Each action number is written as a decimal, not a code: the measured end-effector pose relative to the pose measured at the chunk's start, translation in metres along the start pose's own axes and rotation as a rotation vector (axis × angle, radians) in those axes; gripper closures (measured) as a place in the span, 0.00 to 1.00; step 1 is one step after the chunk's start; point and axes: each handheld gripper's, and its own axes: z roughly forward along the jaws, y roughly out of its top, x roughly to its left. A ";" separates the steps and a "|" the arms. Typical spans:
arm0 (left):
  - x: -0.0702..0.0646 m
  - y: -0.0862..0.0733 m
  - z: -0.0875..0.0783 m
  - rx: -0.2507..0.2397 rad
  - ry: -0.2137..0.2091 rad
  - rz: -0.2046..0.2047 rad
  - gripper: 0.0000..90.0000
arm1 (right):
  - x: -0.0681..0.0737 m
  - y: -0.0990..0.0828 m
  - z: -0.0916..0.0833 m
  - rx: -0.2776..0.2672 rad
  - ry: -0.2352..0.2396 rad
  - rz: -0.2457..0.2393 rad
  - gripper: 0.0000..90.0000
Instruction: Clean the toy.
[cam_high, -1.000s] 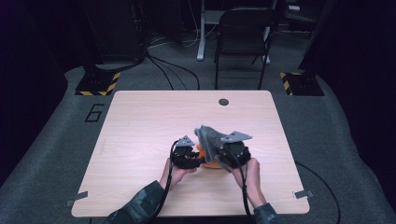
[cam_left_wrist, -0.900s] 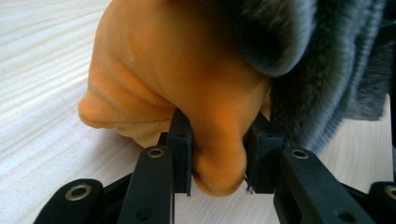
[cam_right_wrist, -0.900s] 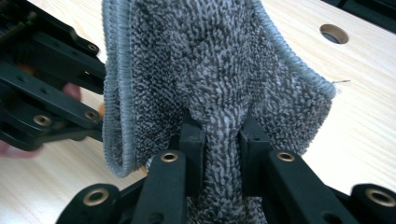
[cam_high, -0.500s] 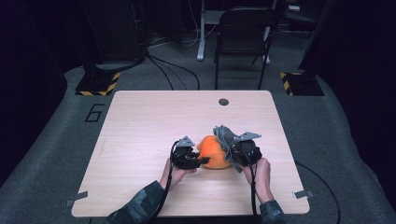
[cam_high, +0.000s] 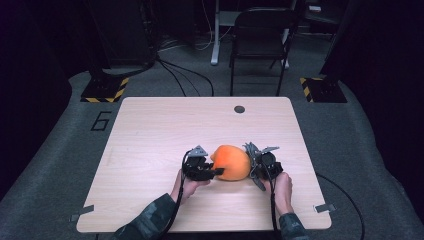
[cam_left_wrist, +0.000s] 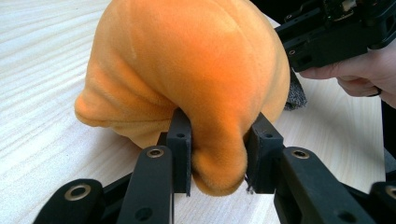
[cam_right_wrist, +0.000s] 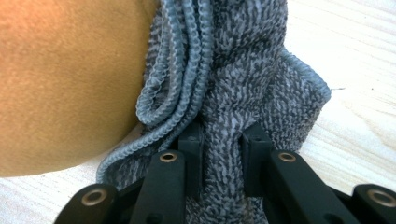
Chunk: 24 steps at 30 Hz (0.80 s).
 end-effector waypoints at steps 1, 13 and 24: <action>0.000 0.000 0.000 0.001 0.000 0.003 0.75 | 0.000 0.001 -0.002 -0.003 -0.005 -0.011 0.83; 0.000 0.000 0.000 0.002 0.000 0.004 0.75 | 0.023 0.025 -0.083 -0.288 0.033 -0.047 0.83; 0.001 0.000 0.000 -0.001 0.002 0.011 0.75 | 0.057 0.028 -0.075 -0.256 0.050 -0.162 0.83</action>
